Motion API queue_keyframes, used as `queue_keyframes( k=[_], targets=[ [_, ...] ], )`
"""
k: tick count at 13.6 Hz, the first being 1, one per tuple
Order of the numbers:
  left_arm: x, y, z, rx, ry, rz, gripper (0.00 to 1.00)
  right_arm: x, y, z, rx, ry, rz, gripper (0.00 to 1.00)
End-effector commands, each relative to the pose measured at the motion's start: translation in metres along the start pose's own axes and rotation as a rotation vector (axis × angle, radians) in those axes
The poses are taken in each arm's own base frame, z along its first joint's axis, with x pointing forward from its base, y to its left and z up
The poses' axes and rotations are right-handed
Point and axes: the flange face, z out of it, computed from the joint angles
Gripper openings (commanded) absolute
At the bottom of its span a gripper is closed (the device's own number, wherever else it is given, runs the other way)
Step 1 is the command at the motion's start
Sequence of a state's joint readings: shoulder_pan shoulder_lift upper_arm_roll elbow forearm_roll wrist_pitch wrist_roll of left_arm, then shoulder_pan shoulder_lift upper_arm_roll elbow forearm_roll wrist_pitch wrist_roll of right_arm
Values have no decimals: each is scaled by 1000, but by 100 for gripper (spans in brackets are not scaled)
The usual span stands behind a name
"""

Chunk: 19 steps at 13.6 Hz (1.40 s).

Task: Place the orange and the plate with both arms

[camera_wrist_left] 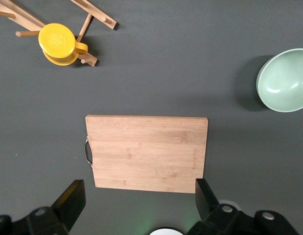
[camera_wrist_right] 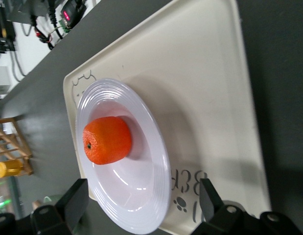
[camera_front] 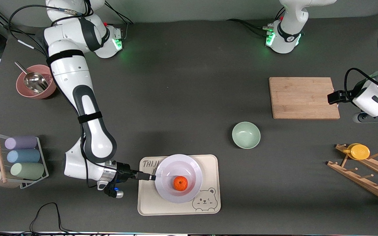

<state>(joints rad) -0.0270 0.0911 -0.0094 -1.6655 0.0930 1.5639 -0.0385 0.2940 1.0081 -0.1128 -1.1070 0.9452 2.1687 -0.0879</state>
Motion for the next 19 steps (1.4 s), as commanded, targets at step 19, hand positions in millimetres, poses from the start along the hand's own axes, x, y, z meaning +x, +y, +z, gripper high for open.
queue_keyframes(
  k=[19],
  targets=[
    [-15,-1,-36,-30,60,-2,100,-168,-92,-387,-646,-60,-157,100]
  ],
)
